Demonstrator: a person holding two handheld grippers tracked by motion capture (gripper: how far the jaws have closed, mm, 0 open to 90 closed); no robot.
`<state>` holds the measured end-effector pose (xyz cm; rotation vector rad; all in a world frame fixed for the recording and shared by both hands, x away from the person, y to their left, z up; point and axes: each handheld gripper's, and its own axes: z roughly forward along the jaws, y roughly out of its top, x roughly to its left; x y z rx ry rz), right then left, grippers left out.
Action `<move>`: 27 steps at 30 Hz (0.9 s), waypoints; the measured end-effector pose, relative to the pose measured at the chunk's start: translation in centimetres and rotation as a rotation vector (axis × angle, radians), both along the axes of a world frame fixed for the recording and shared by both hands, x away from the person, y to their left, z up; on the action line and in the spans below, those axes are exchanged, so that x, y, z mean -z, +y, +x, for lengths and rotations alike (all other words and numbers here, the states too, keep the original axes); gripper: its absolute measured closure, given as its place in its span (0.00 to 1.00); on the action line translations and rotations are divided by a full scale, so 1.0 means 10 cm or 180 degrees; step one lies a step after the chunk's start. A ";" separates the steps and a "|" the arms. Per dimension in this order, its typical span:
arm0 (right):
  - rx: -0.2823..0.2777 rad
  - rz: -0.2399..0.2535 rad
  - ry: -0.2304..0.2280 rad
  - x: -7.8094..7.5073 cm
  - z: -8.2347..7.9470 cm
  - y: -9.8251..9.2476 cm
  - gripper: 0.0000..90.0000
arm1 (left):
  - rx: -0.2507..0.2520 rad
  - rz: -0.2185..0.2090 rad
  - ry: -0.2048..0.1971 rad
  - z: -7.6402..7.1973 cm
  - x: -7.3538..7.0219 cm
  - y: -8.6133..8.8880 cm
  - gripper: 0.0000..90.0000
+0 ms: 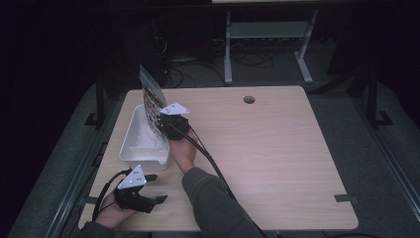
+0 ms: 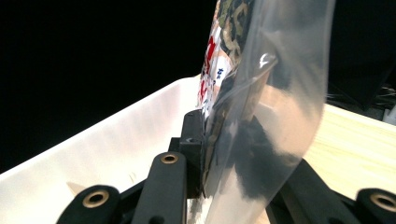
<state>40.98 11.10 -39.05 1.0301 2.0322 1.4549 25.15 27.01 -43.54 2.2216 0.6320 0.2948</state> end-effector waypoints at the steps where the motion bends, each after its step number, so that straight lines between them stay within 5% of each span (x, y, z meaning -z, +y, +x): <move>1: -0.0001 0.0000 0.0001 0.00 0.00 0.00 0.82 | 0.0001 0.0002 0.0001 0.00 0.00 0.00 0.23; 27: -0.0154 0.0127 0.0221 -0.05 0.12 -0.14 0.64 | 0.0004 0.0014 -0.0006 0.00 0.00 0.00 0.23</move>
